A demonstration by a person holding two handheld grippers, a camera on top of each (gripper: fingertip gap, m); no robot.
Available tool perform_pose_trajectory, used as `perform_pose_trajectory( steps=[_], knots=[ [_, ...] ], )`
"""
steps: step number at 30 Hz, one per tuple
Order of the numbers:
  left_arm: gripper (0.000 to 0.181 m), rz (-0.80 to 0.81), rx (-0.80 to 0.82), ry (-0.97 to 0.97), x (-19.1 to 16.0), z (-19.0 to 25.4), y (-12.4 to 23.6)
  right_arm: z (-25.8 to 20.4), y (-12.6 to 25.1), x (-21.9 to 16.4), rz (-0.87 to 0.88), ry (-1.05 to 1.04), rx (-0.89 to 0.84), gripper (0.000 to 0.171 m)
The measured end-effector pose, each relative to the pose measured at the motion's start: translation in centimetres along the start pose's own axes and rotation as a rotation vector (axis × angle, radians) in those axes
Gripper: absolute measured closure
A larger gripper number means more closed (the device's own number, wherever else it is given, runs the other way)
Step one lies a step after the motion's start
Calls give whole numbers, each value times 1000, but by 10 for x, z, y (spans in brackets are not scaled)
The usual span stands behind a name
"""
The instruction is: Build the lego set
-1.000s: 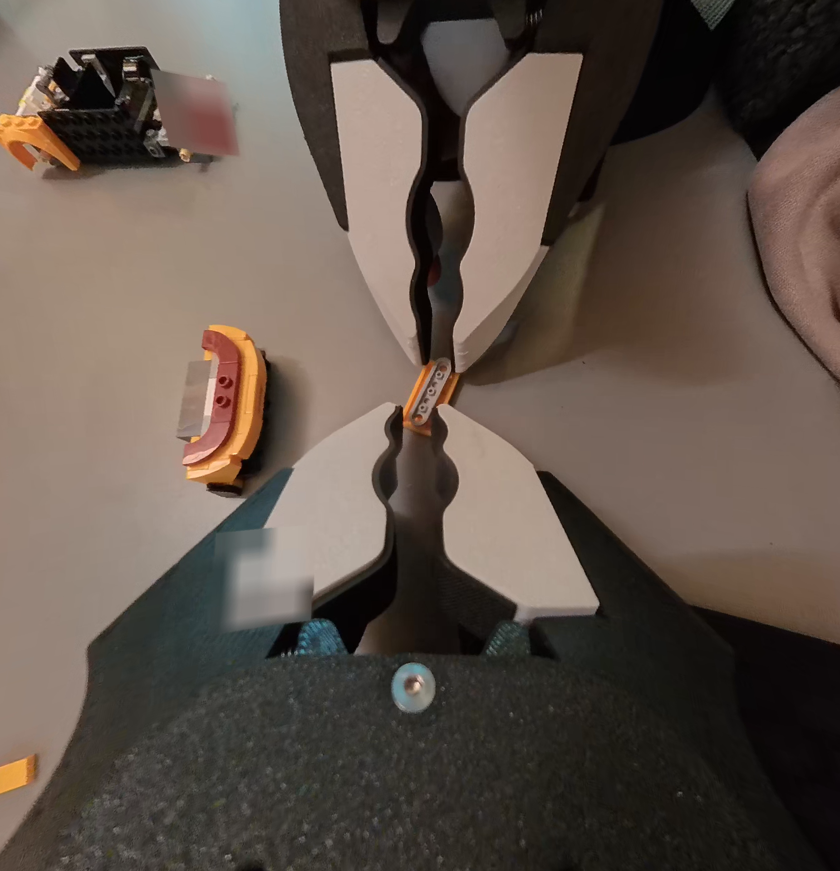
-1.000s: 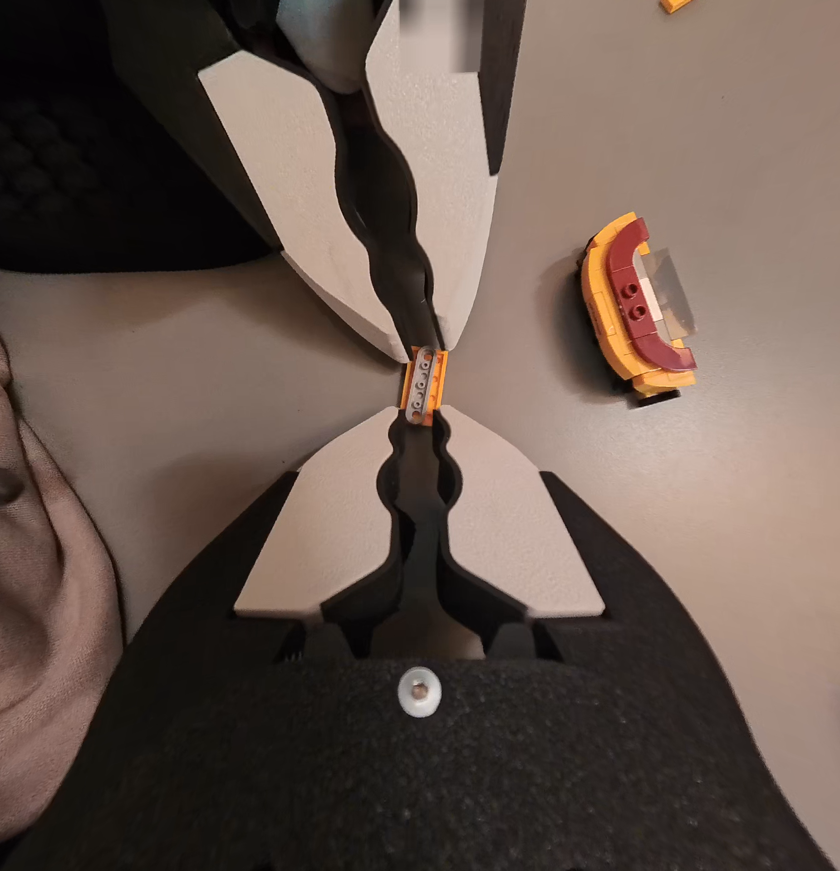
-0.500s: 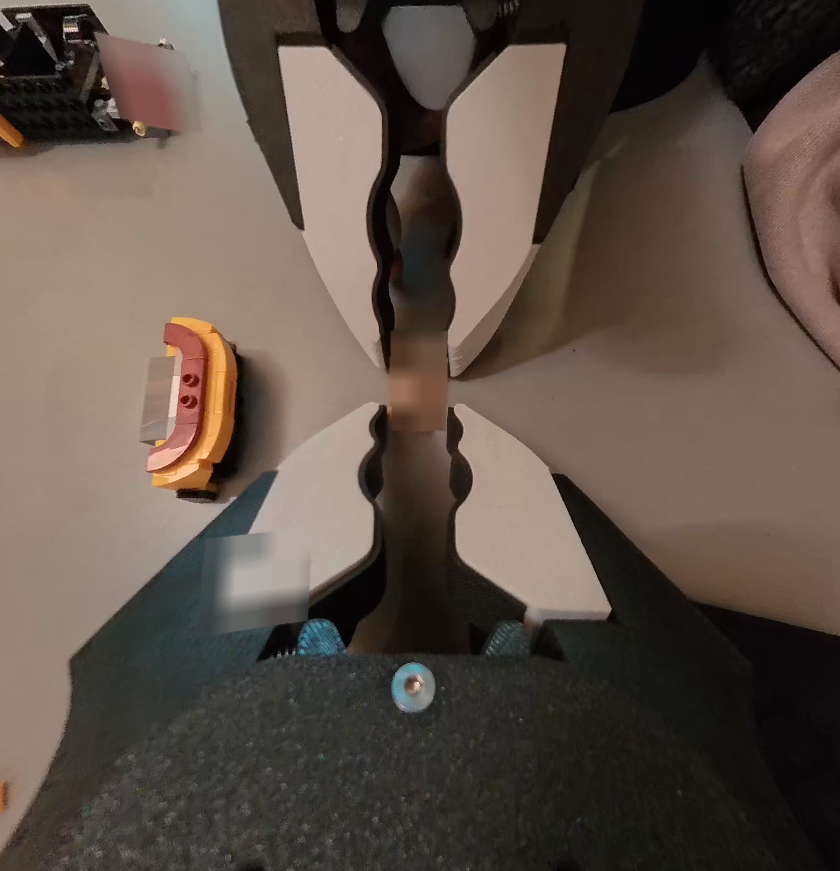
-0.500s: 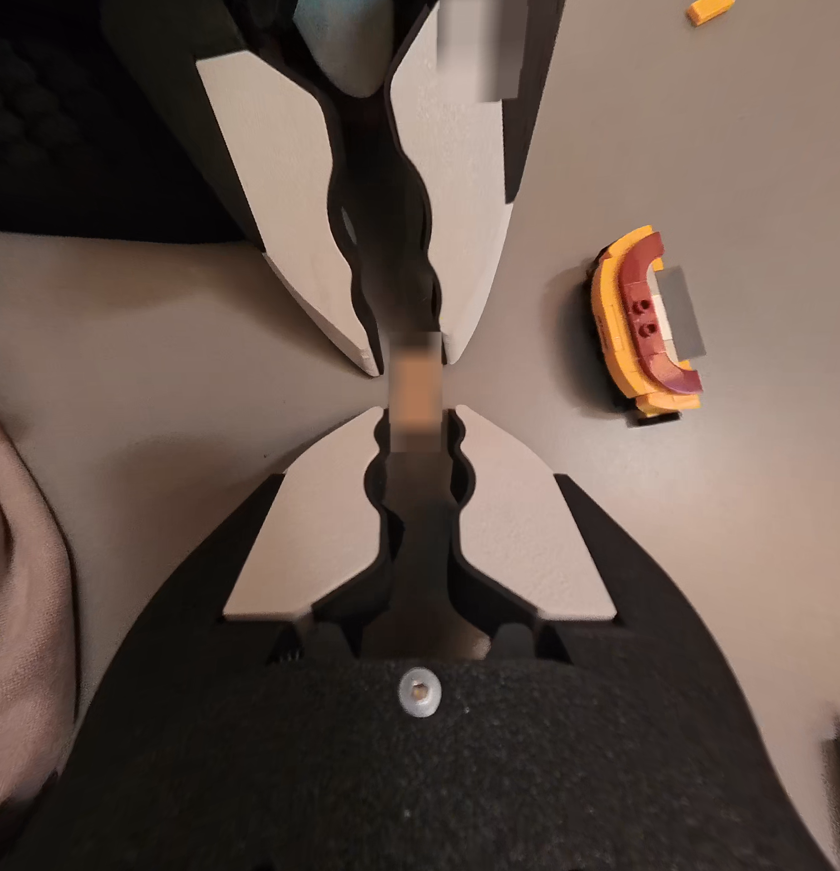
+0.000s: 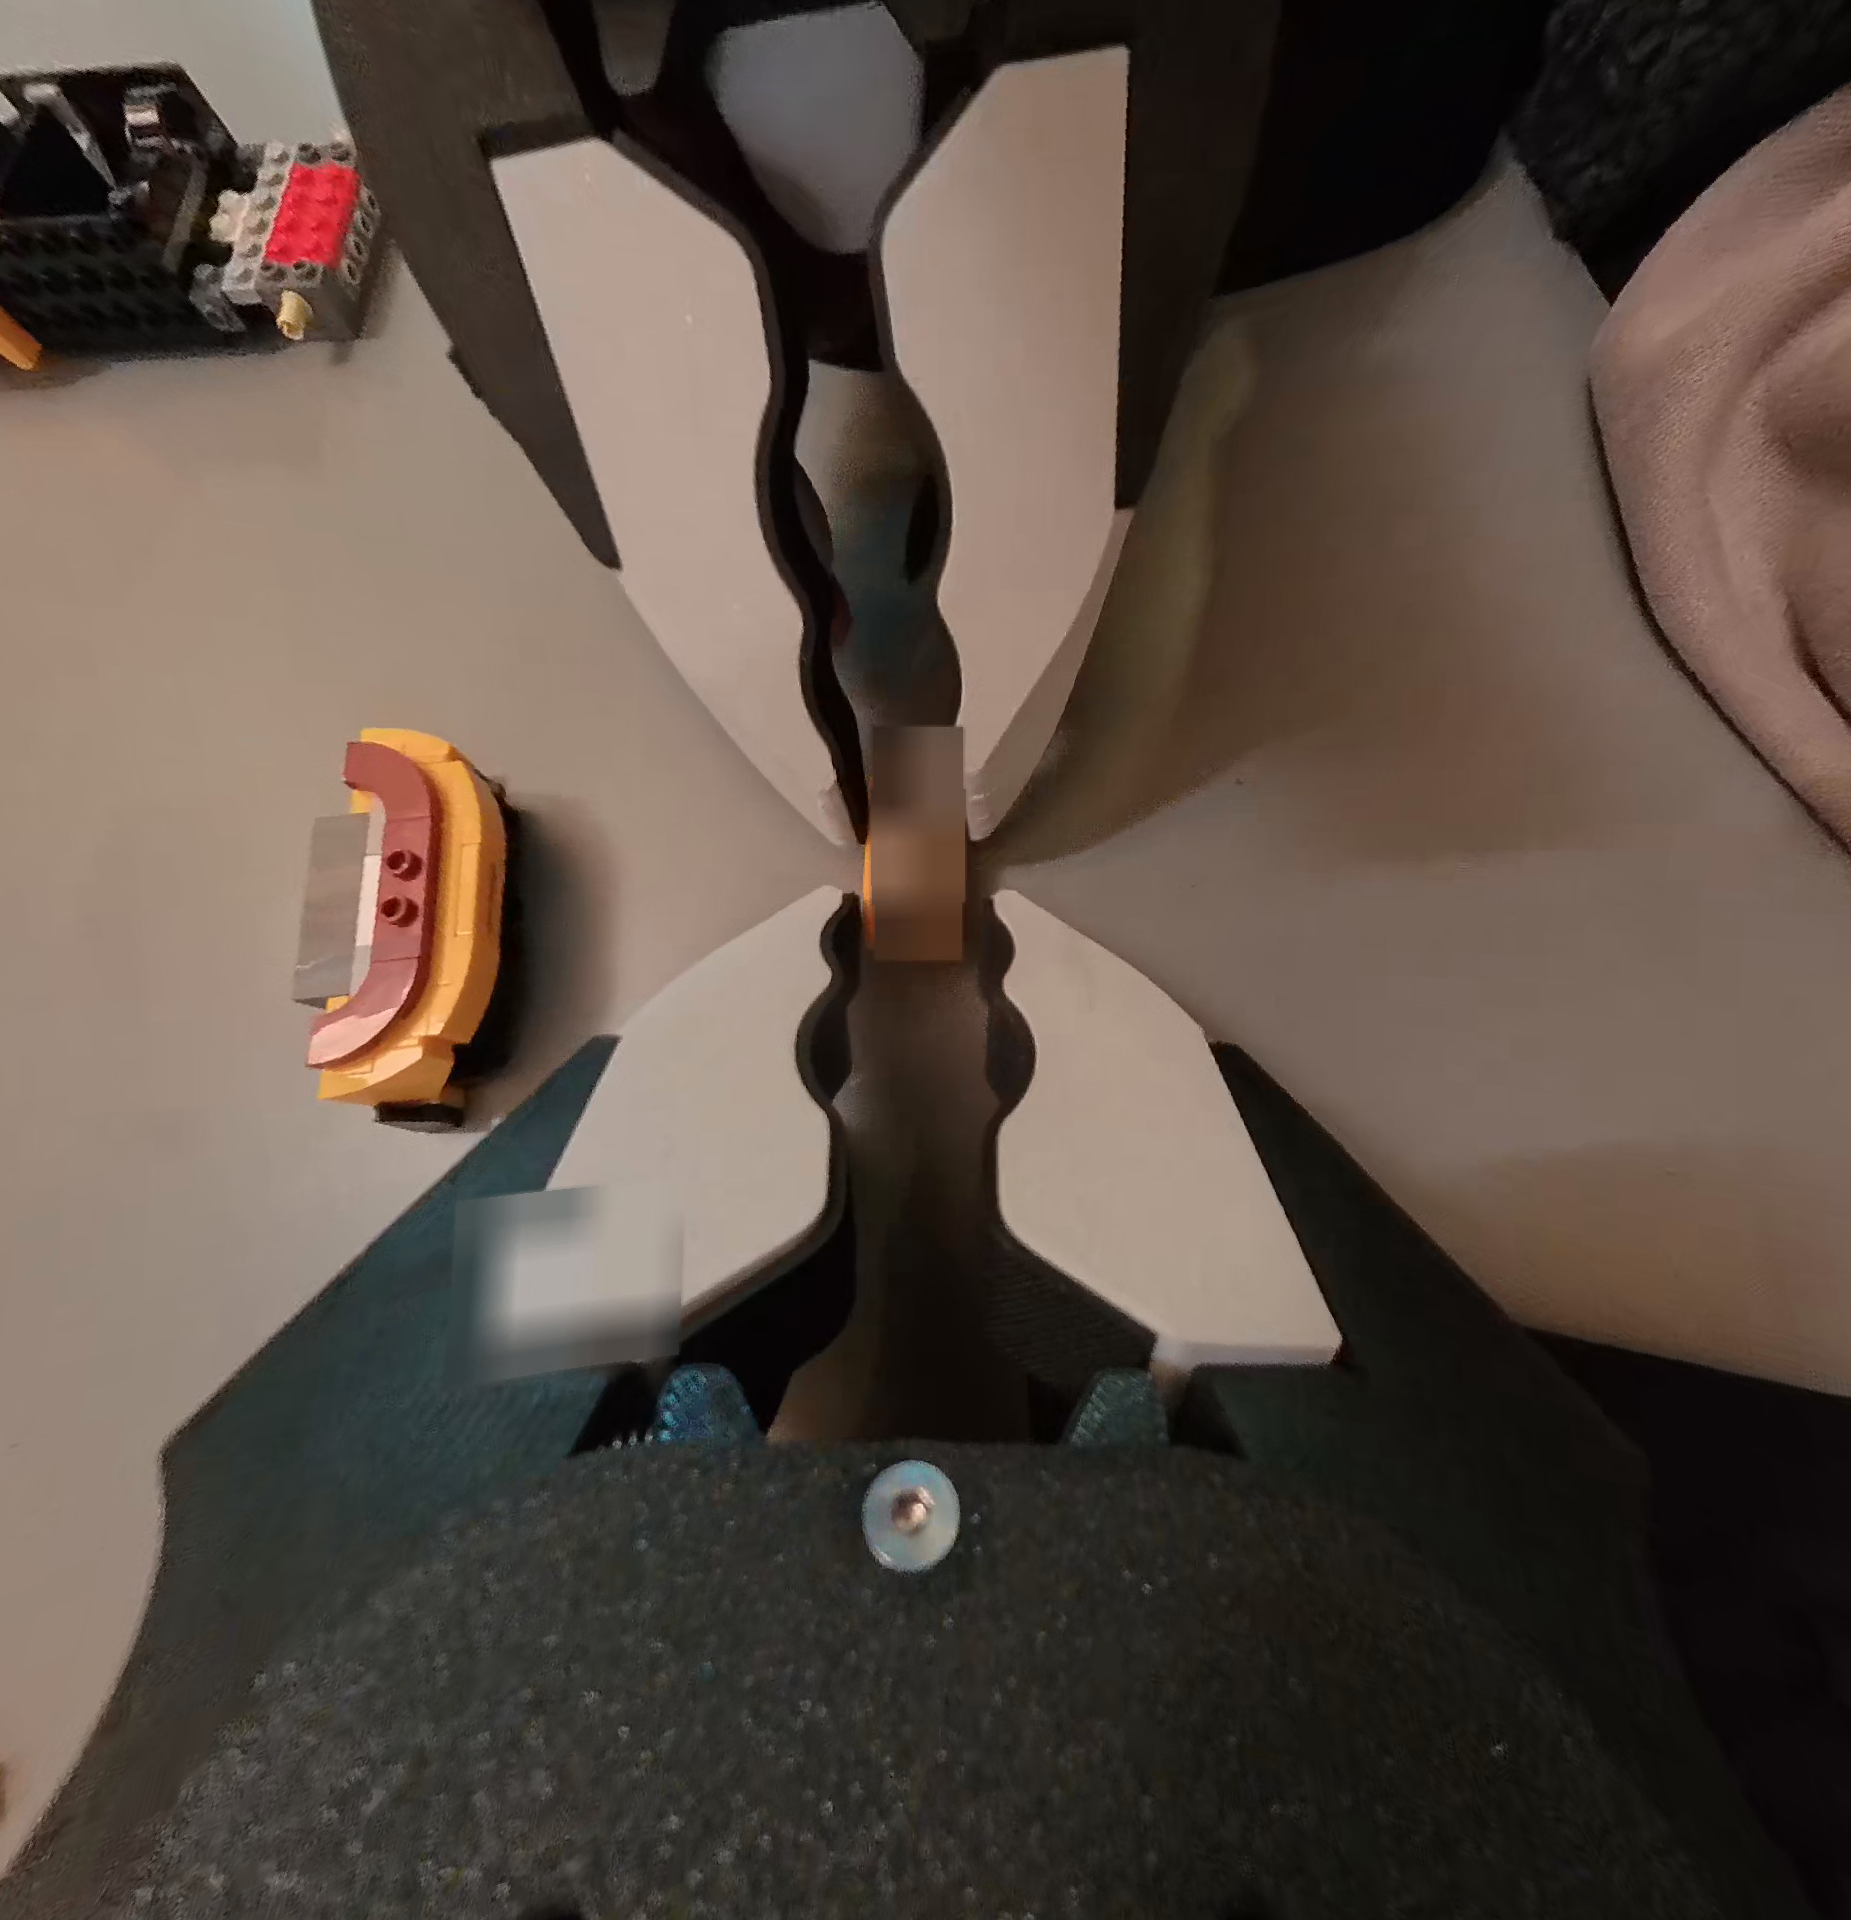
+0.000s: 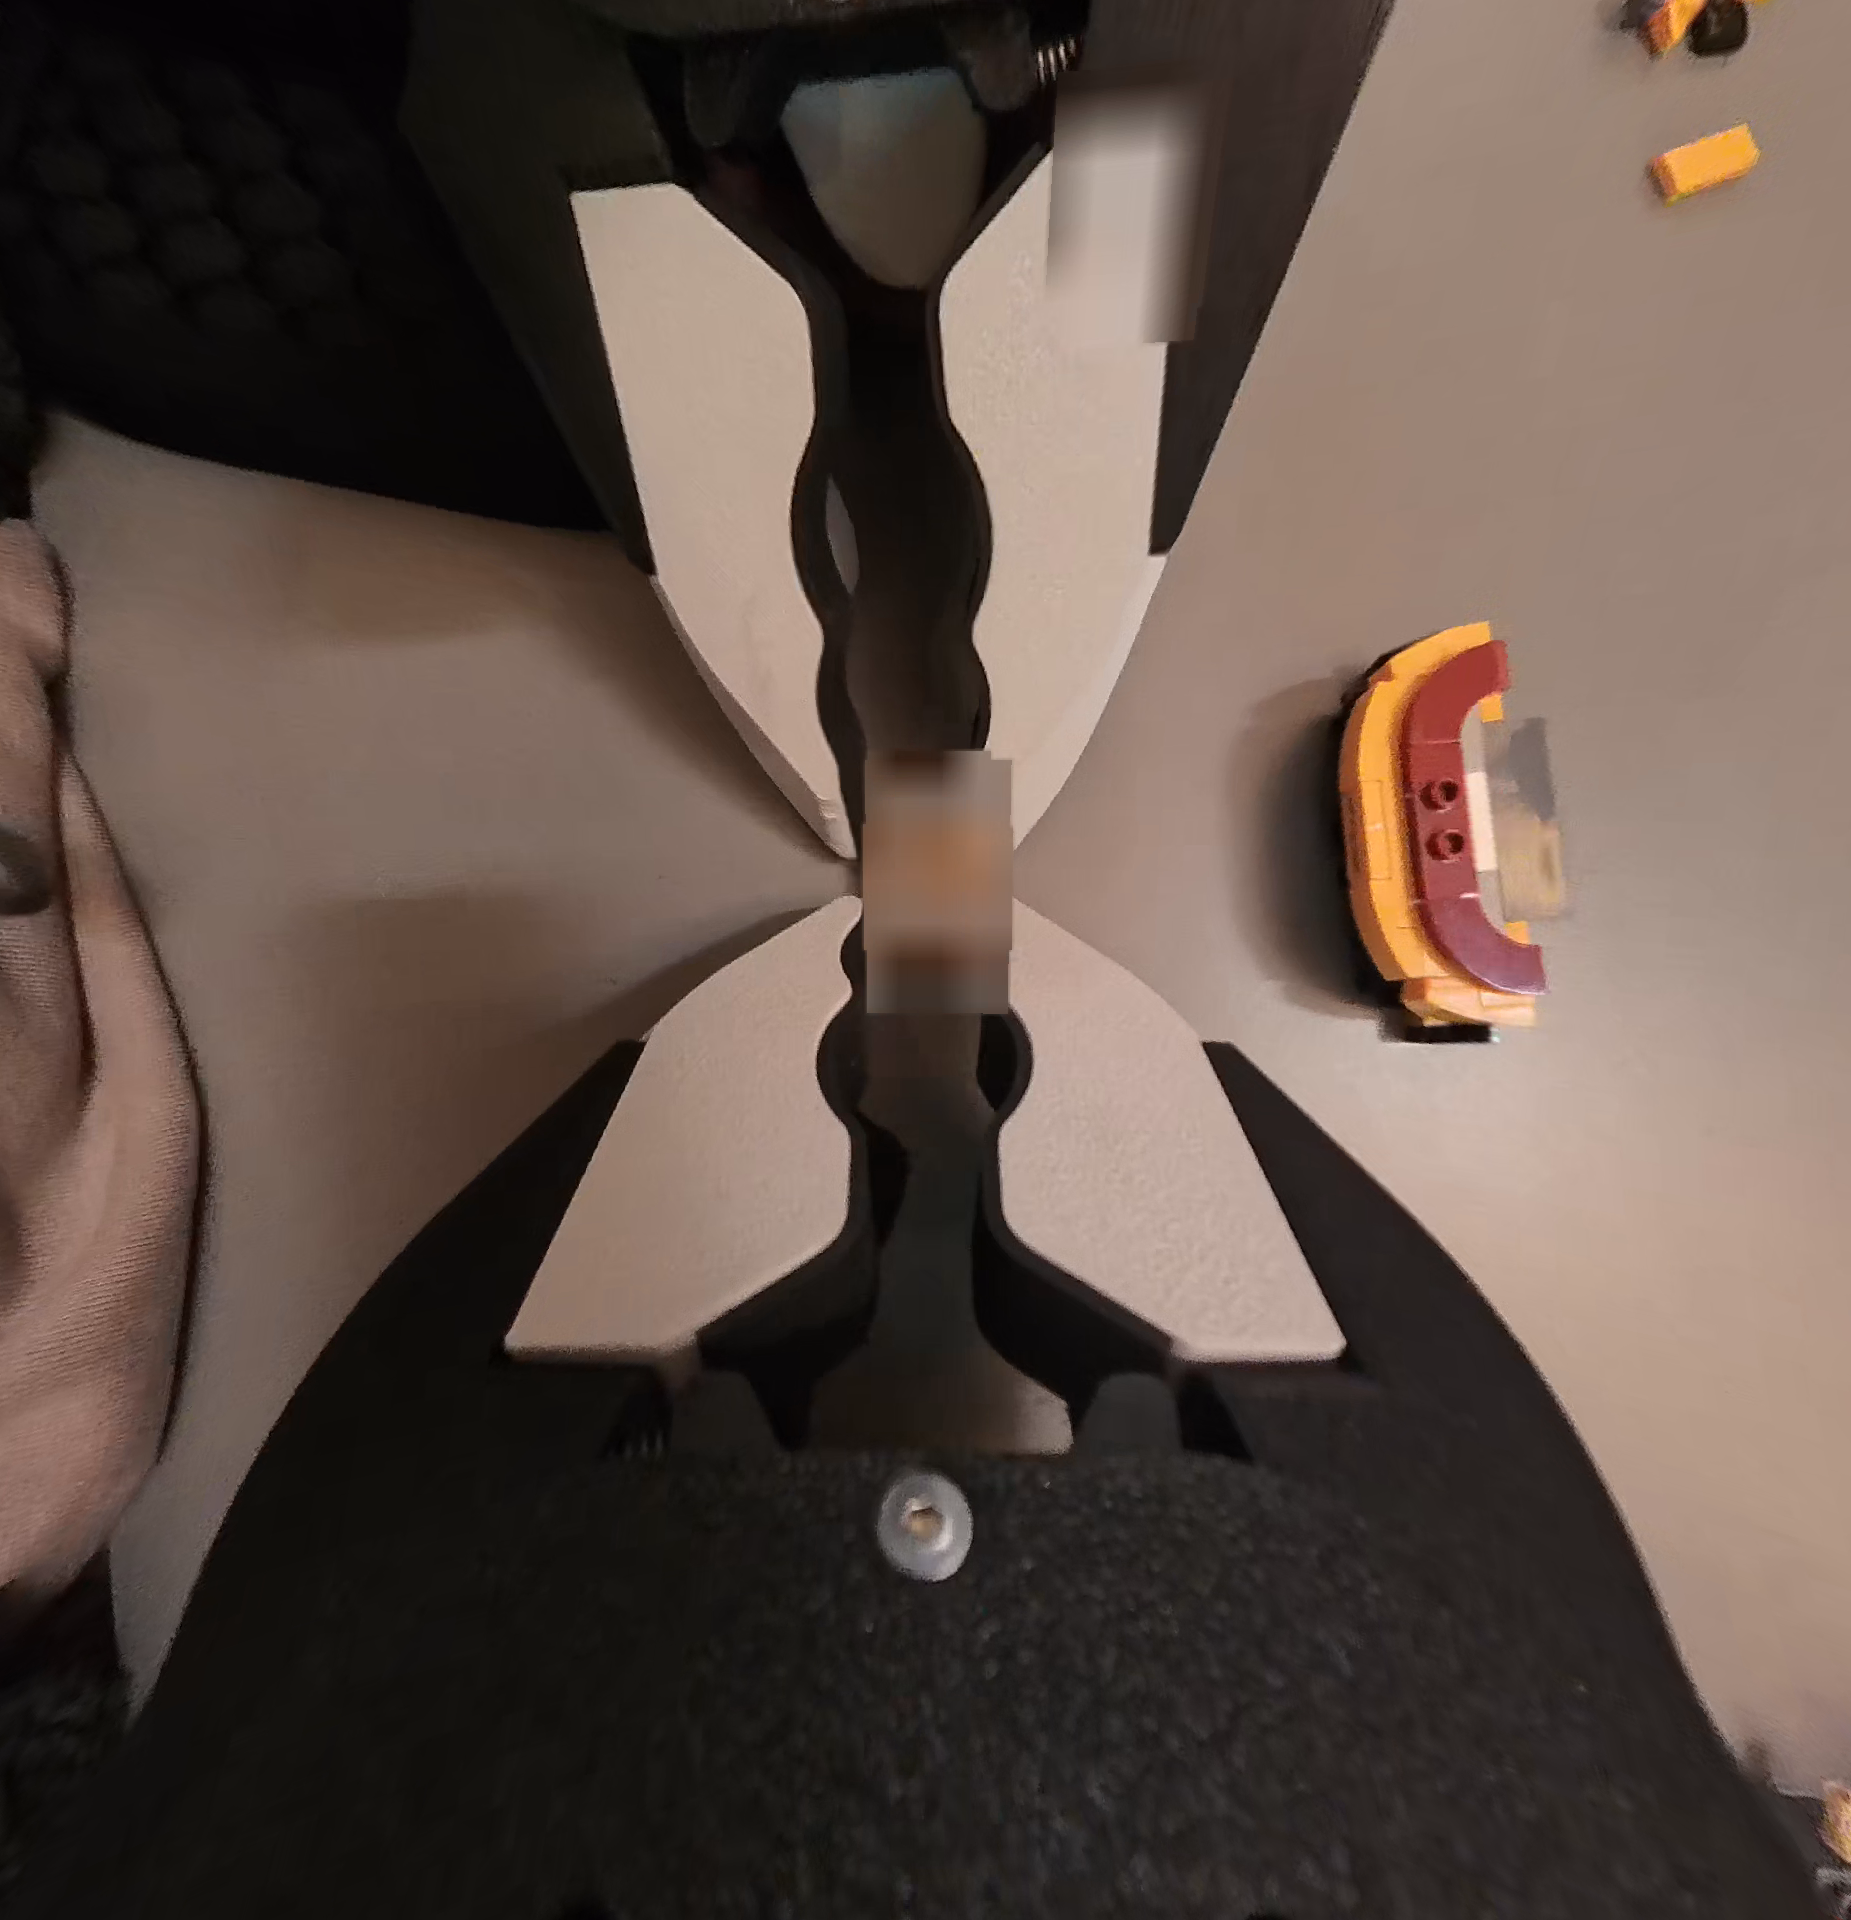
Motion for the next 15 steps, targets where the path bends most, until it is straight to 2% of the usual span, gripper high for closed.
perform_pose_trajectory(
  steps=[11,15],
  knots=[
    [164,101,4,21,9,-2,12,0,18,6,84,39,-38,155],
    [164,99,15,57,9,-6,14,-1,28,5,144,184,-176,145]
  ],
)
Point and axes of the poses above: each gripper's, where its closed fingertips meet, y back along the fingers, x out of its top, z = x × y across the jaws, the point moved 8 cm from there along y, back along the fingers, and after that the axes turned 6 degrees about -x, right-handed, at the moved point
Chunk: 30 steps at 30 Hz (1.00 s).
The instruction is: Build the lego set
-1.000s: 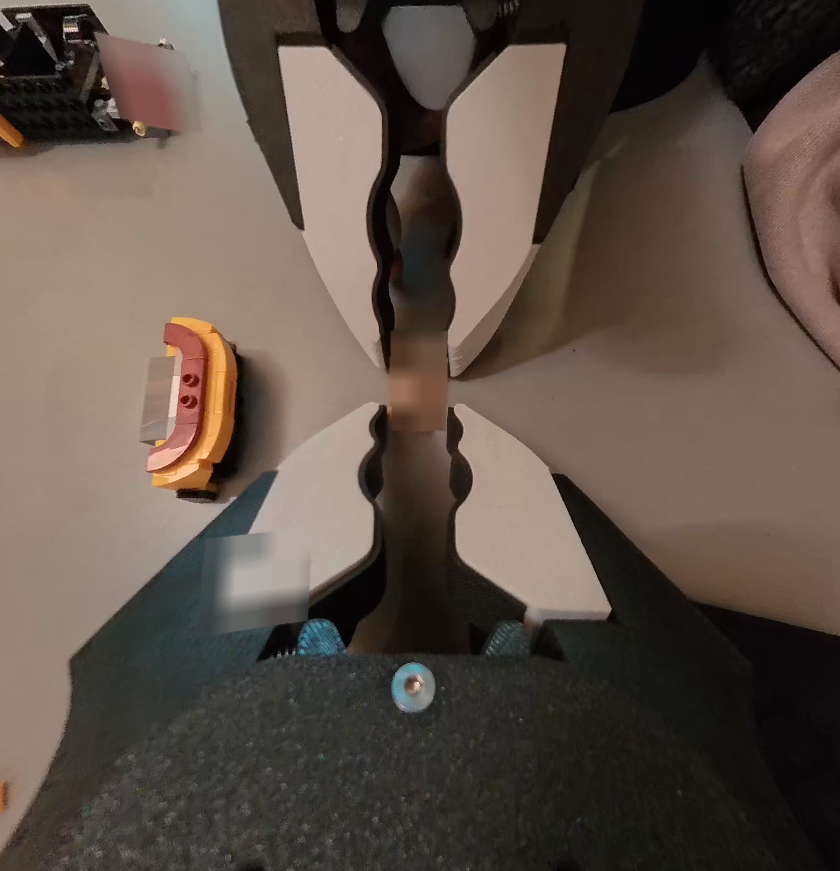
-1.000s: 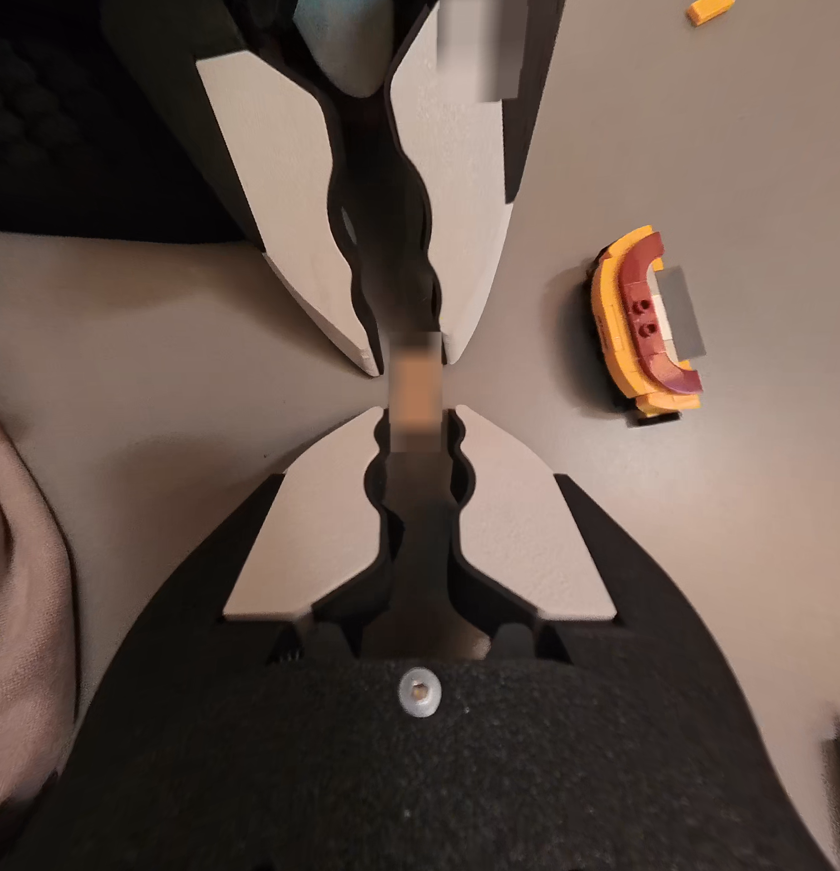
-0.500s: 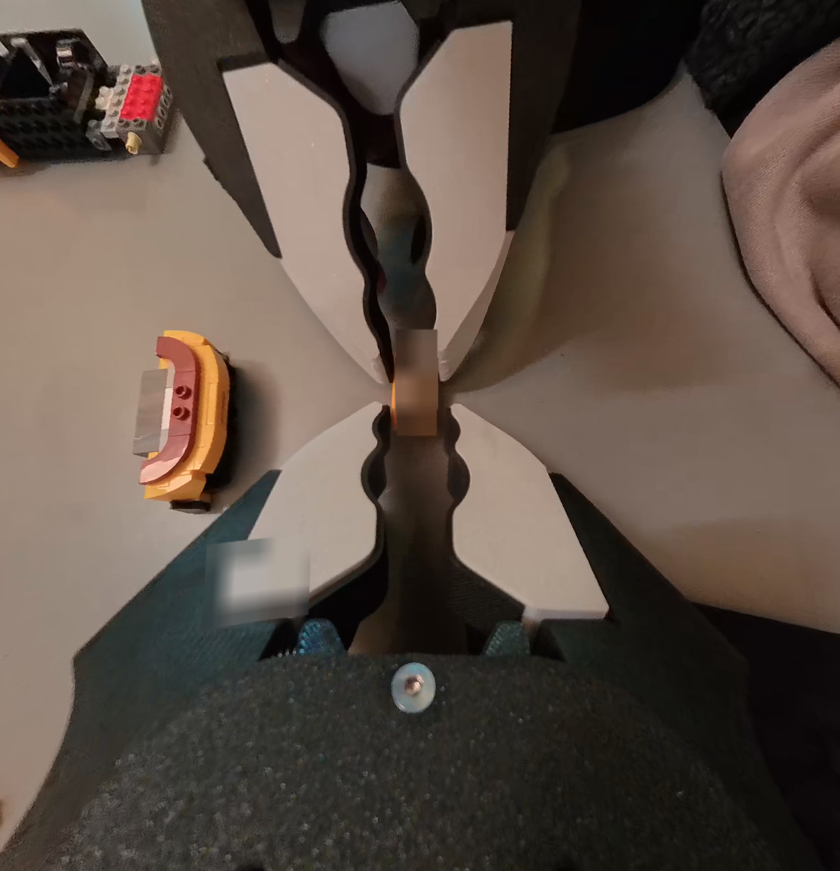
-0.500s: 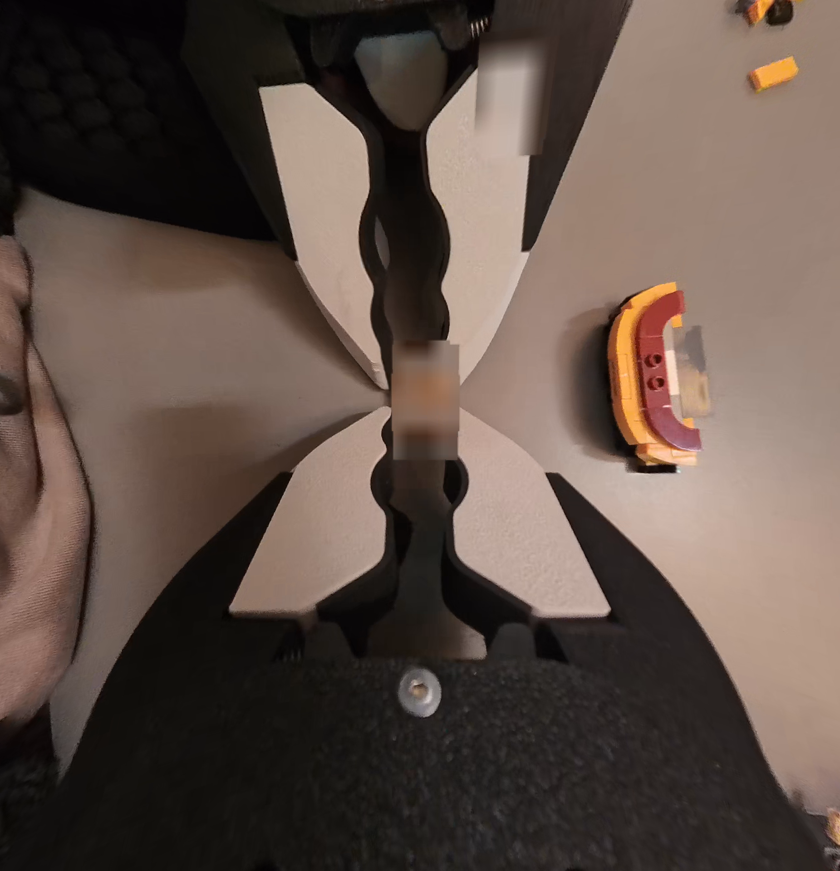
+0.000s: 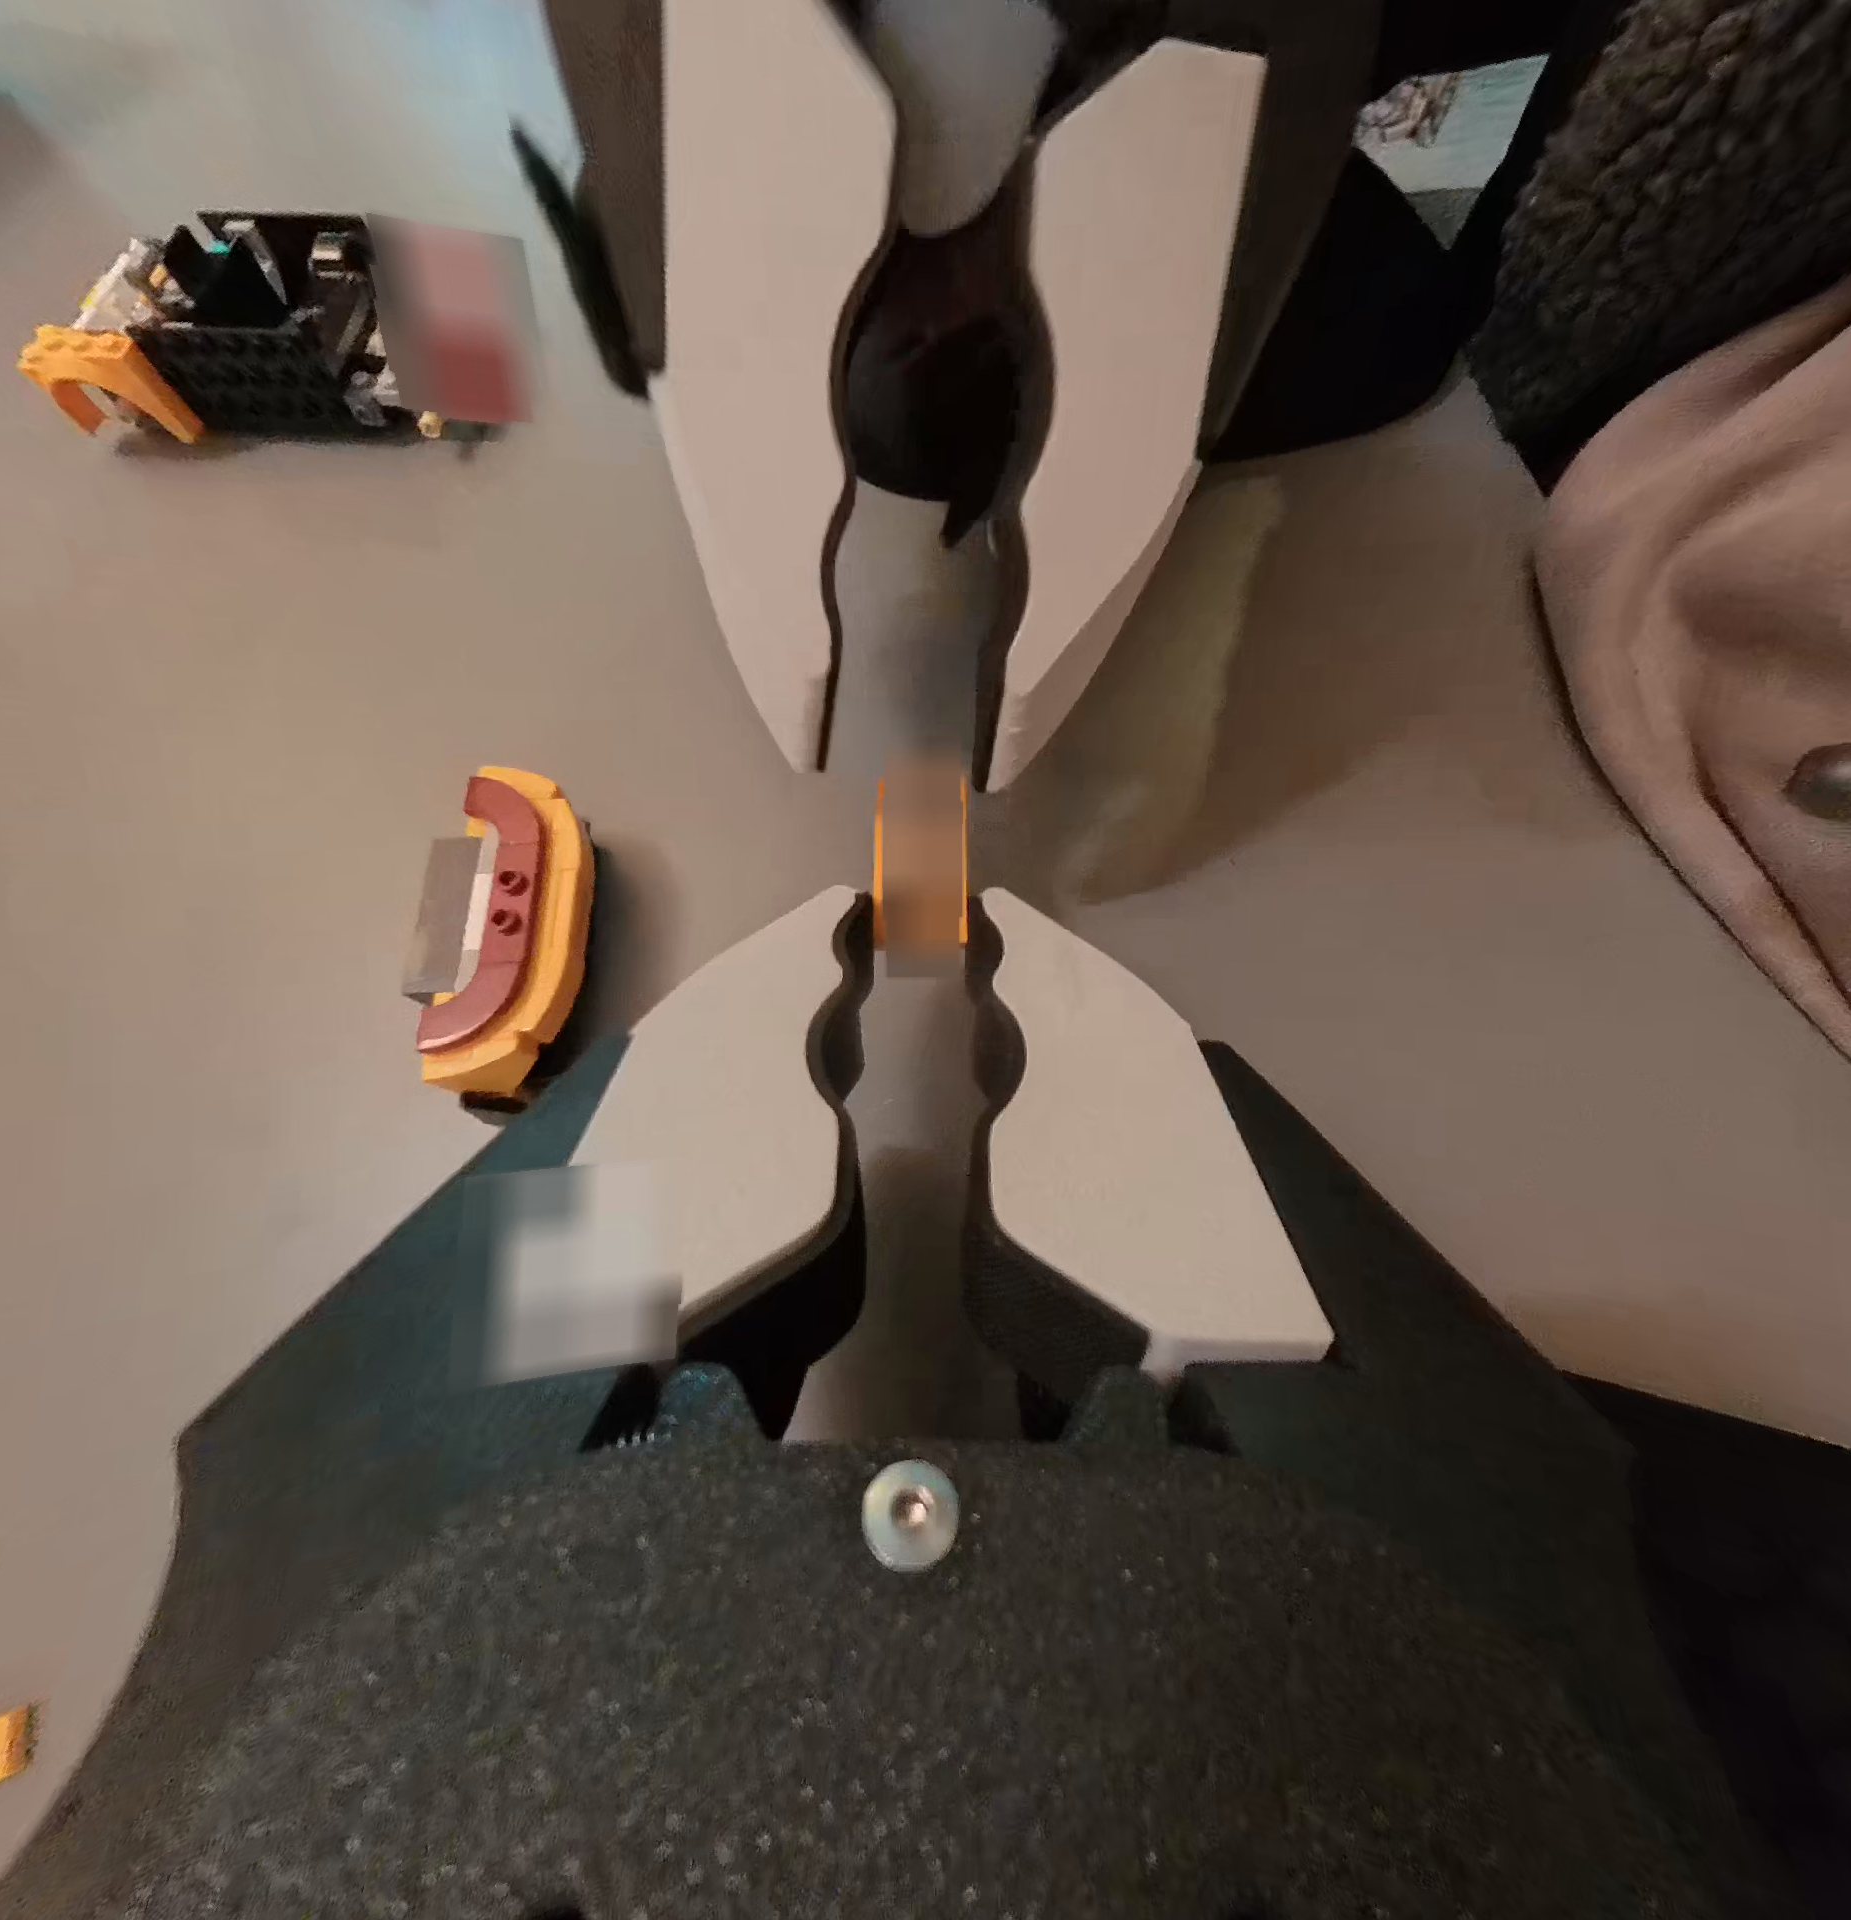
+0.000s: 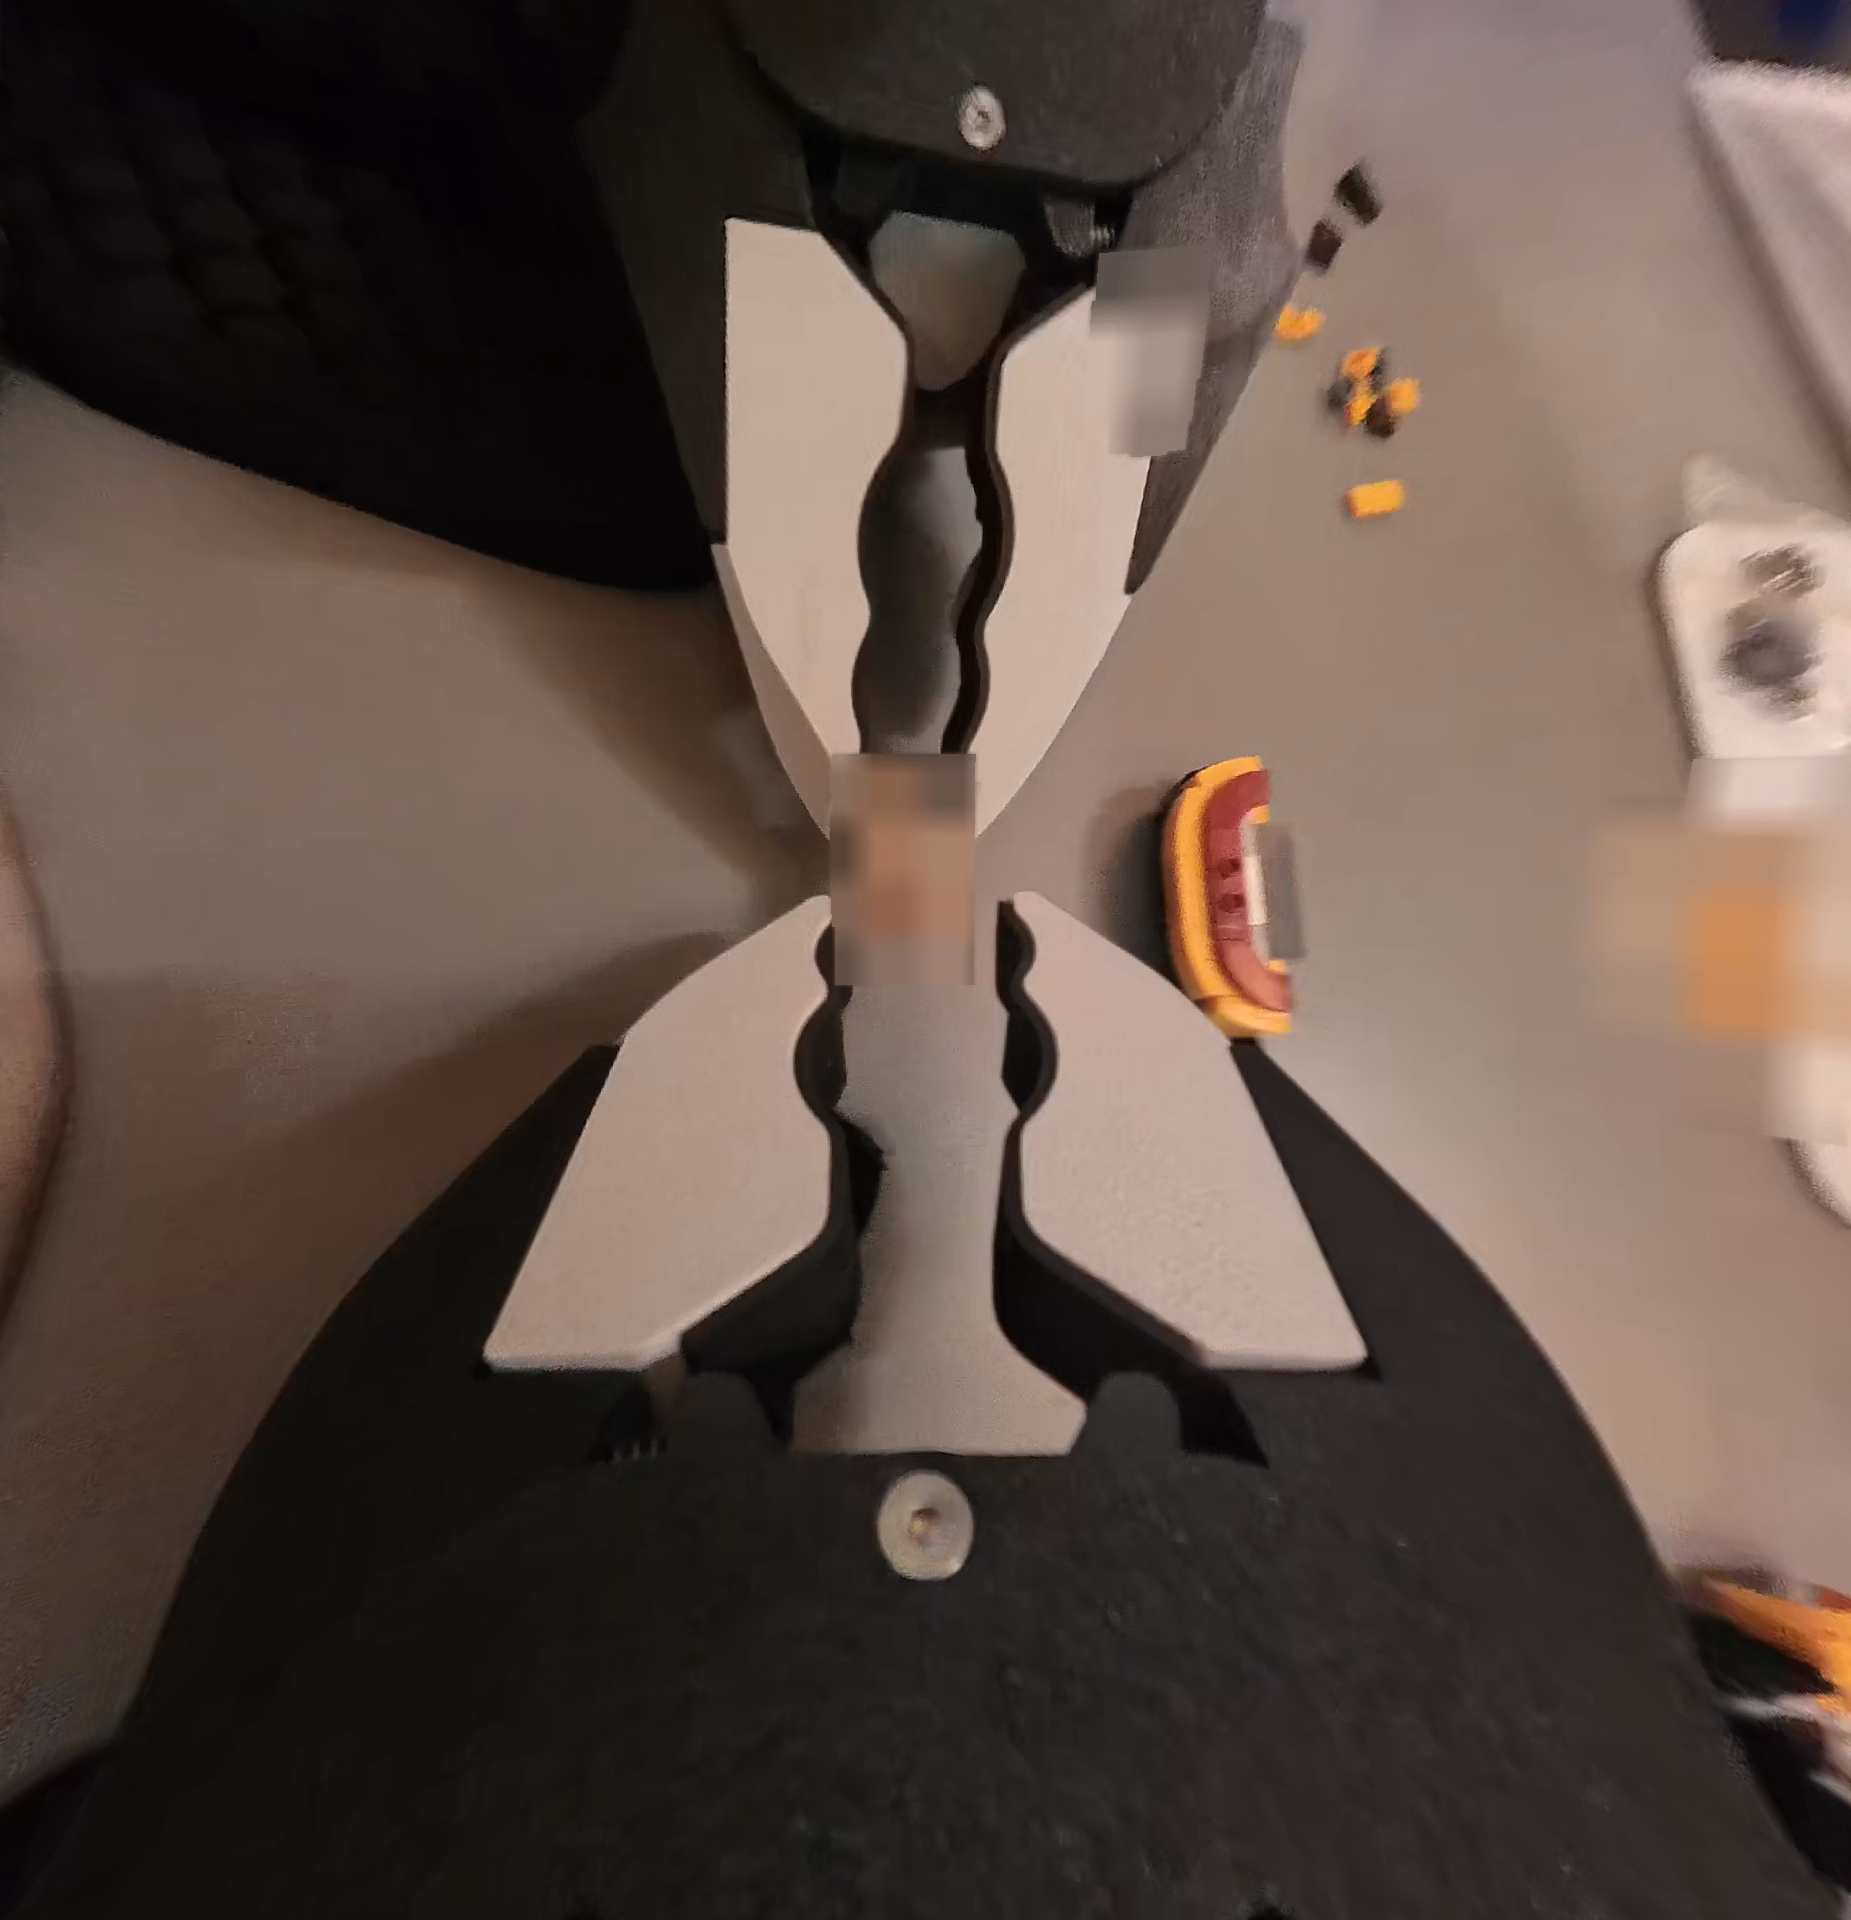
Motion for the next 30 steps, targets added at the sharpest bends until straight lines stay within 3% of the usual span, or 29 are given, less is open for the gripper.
perform_pose_trajectory(
  steps=[5,10,23,30],
  knots=[
    [165,-9,31,74,-1,-7,2,-15,4,3,80,281,-227,143],
    [164,-22,64,103,2,-8,5,-27,-12,4,49,506,-461,144],
    [164,5,108,84,18,-5,21,-29,-18,12,56,664,-642,160],
    [164,21,83,99,23,-2,27,-31,-14,17,72,710,-658,160]
  ],
)
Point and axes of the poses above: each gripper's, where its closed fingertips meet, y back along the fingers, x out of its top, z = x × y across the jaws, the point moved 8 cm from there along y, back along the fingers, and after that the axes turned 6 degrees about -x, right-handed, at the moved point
